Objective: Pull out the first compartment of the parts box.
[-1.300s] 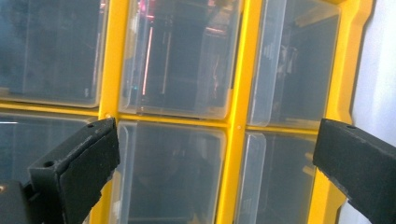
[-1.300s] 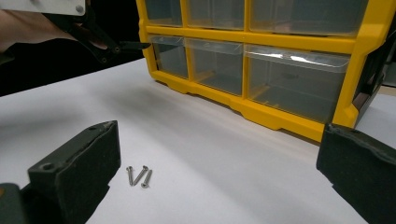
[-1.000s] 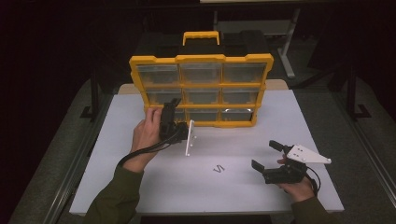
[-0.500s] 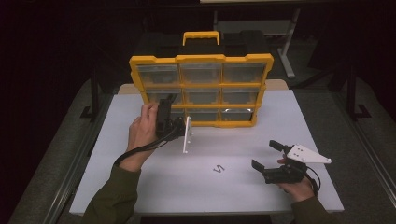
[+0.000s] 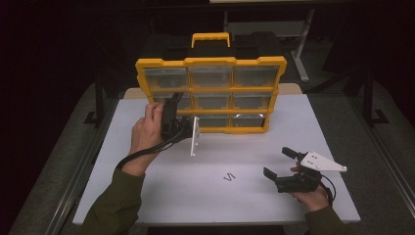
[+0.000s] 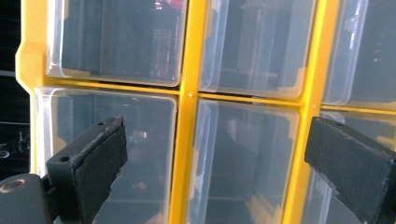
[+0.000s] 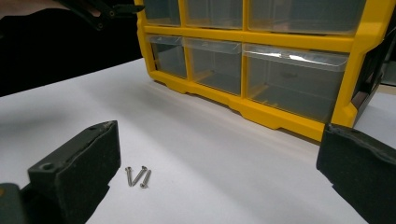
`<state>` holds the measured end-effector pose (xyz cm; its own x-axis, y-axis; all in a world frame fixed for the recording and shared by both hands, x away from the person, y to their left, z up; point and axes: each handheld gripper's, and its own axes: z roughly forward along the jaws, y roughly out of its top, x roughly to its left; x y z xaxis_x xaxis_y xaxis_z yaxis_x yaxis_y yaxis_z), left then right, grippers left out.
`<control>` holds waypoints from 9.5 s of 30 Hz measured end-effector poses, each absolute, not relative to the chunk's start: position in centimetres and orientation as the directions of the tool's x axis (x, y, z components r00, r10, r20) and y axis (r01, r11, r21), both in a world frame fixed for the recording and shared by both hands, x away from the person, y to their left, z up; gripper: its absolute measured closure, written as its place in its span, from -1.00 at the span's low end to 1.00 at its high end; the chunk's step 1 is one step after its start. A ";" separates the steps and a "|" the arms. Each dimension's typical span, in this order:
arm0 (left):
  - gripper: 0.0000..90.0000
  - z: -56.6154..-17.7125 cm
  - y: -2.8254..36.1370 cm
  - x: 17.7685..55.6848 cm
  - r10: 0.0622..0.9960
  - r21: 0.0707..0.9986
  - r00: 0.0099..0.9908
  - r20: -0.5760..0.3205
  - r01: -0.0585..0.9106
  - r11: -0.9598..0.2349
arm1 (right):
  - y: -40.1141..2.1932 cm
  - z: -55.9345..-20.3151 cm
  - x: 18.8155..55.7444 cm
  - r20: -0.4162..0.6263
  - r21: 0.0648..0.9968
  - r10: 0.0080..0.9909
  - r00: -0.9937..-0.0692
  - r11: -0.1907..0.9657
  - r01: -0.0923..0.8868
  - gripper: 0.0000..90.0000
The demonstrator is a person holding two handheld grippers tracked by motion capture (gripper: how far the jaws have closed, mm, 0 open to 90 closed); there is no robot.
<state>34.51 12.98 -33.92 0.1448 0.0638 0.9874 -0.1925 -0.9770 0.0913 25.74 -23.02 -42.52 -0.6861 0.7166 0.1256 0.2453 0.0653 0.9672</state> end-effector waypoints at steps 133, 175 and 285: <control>0.62 -27.3 15.0 37.2 0.014 0.012 -0.077 0.997 -0.029 -0.999 | -23.1 -42.5 25.7 0.130 0.967 0.719 -0.683 0.060 0.247 -1.00; 0.78 -27.4 14.9 36.7 -0.019 -0.021 -0.060 0.998 -0.022 -1.000 | -23.1 -42.5 25.7 0.133 0.966 0.719 -0.682 0.059 0.251 -1.00; 0.74 -27.8 15.4 28.7 -0.016 -0.020 -0.070 0.997 -0.046 -0.999 | -23.0 -42.6 25.7 0.137 0.965 0.724 -0.676 0.058 0.257 -1.00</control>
